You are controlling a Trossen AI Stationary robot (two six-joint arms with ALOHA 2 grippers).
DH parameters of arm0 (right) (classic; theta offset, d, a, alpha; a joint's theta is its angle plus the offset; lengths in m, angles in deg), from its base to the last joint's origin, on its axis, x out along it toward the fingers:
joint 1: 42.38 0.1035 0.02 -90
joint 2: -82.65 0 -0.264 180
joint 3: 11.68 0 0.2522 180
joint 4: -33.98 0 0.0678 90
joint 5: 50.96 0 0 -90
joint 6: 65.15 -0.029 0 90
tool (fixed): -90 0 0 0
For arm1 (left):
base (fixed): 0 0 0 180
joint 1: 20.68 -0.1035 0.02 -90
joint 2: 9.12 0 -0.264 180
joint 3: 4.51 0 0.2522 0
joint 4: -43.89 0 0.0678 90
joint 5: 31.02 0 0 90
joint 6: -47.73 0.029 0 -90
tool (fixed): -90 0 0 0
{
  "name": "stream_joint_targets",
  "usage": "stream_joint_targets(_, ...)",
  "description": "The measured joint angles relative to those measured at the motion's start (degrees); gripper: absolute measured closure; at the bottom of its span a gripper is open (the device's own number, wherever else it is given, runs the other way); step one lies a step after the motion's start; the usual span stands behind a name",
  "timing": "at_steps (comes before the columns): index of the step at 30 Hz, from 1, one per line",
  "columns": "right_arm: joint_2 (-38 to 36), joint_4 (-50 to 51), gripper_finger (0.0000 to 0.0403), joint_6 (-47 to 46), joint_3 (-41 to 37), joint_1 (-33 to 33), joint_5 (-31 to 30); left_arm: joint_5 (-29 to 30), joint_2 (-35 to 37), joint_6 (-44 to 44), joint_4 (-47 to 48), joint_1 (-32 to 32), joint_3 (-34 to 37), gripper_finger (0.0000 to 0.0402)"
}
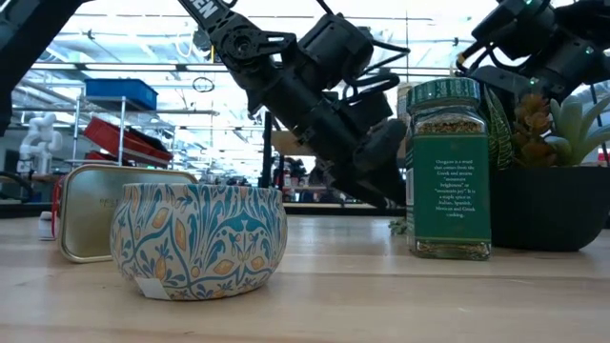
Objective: Shelf spices
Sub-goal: Put the orange seasoning bag on the shelf
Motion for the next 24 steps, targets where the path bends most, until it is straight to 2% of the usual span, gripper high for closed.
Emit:
stream_joint_targets(7, 0.0, 0.7, 0.0183, -2.4, 0.0, 0.0, 2.2, 3.9, 0.0, -0.2, 2.0, -0.8, 0.0, 0.0133)
stream_joint_targets(18, 0.0, -0.5, 0.0183, -4.7, 0.0, 0.1, 3.4, 1.1, 0.0, -0.3, 4.9, -0.1, 0.0, 0.0133)
stream_joint_targets(24, 2.8, -3.9, 0.0152, -1.1, 0.0, 0.1, 4.9, 2.2, 0.0, -0.2, 7.5, 0.1, 0.0, 0.0133)
